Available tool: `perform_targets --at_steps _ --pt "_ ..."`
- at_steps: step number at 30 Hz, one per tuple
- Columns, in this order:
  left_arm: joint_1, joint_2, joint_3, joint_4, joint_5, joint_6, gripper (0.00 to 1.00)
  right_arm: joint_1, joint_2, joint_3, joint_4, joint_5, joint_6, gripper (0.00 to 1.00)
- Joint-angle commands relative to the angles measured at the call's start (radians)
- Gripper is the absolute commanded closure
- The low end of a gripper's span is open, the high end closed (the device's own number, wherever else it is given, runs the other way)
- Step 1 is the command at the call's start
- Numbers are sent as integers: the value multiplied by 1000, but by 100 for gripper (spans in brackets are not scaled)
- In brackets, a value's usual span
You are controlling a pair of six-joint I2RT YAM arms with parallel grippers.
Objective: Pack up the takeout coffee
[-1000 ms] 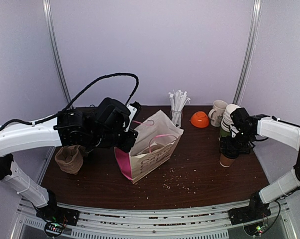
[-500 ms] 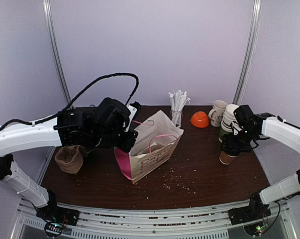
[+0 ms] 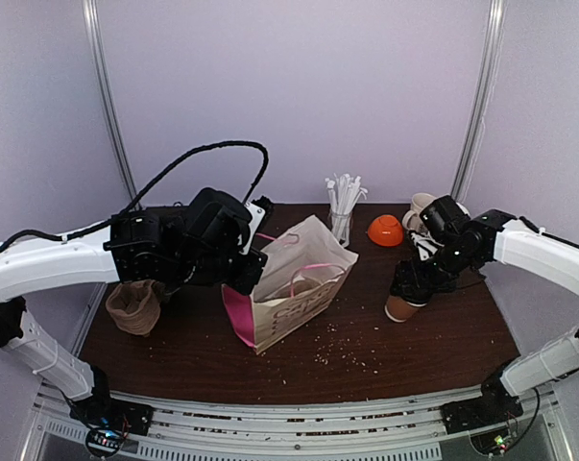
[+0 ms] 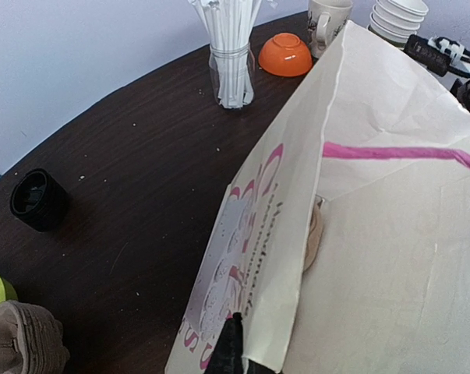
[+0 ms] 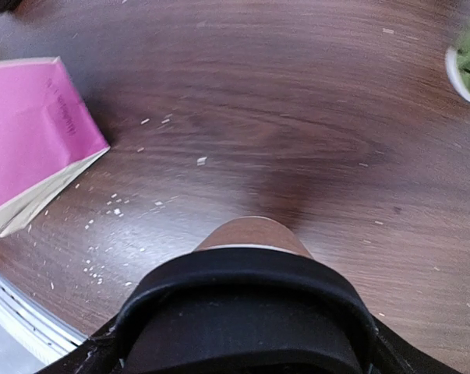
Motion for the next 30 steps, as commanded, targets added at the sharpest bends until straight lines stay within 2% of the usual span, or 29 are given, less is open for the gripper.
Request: perform_targets --at_steps 1,7,12,20,30 --pt "0 1 -4 22 22 -25 100 84 83 43 1 76 48 18" --pt "0 -8 -24 23 21 -28 100 124 146 23 28 101 55 13" --pt "0 -6 -34 23 19 -28 100 145 161 14 45 87 64 0" --pt "0 -4 -36 23 17 -28 100 166 155 26 39 64 71 0" --pt "0 8 -30 23 17 -24 100 168 45 55 -29 92 83 0"
